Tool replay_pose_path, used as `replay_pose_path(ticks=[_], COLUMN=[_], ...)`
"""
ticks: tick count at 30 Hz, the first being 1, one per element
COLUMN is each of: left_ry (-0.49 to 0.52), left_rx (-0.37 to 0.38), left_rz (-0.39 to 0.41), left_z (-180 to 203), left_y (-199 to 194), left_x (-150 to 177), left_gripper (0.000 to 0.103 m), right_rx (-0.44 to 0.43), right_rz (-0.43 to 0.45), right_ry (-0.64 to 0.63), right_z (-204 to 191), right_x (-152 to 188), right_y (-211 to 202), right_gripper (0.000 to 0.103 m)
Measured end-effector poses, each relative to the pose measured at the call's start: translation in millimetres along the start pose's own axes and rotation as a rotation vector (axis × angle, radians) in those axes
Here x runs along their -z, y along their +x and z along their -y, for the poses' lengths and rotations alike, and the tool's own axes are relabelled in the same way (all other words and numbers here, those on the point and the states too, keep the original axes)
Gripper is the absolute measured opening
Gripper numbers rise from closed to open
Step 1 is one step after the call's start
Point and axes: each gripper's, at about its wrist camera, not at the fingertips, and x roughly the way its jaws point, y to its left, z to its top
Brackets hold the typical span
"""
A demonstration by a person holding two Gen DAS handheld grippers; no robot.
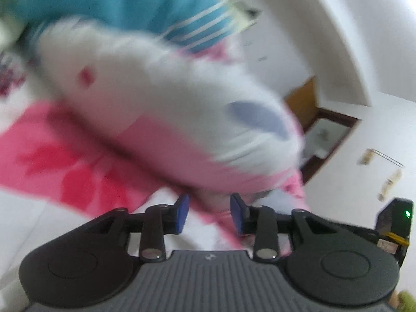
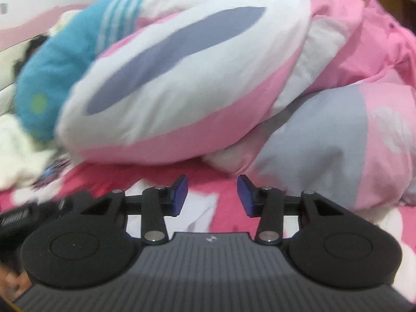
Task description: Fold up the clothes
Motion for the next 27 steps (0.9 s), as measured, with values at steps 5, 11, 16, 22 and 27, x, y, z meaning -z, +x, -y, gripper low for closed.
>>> replay_pose_path(ticks=[5,11,16,22,27], left_ry=[0.1,0.118,0.063,0.152,0.166], left_rx=[0.056,-0.052,-0.09,-0.139,-0.14], left_rz=[-0.167,-0.378,-0.383,-0.303,-0.27], left_z=[17,11,3,29,77], left_y=[17,45,45,24,-13], left_x=[11,24,21,6,-15], left_gripper=[0.039,0.039,0.036,0.045,0.053], right_rx=[-0.062,-0.019,-0.023,-0.001,0.105], right_rz=[-0.146,-0.259,-0.201,-0.086,0.085], right_ry=[0.016,0.127,0.243,0.336,0.207], right_z=[-11,7,15,10,-12], right_x=[20,57,49,22,38], right_y=[3,36,5,-112,-235], right_gripper=[0.028,0.021,0.023,0.04,0.095])
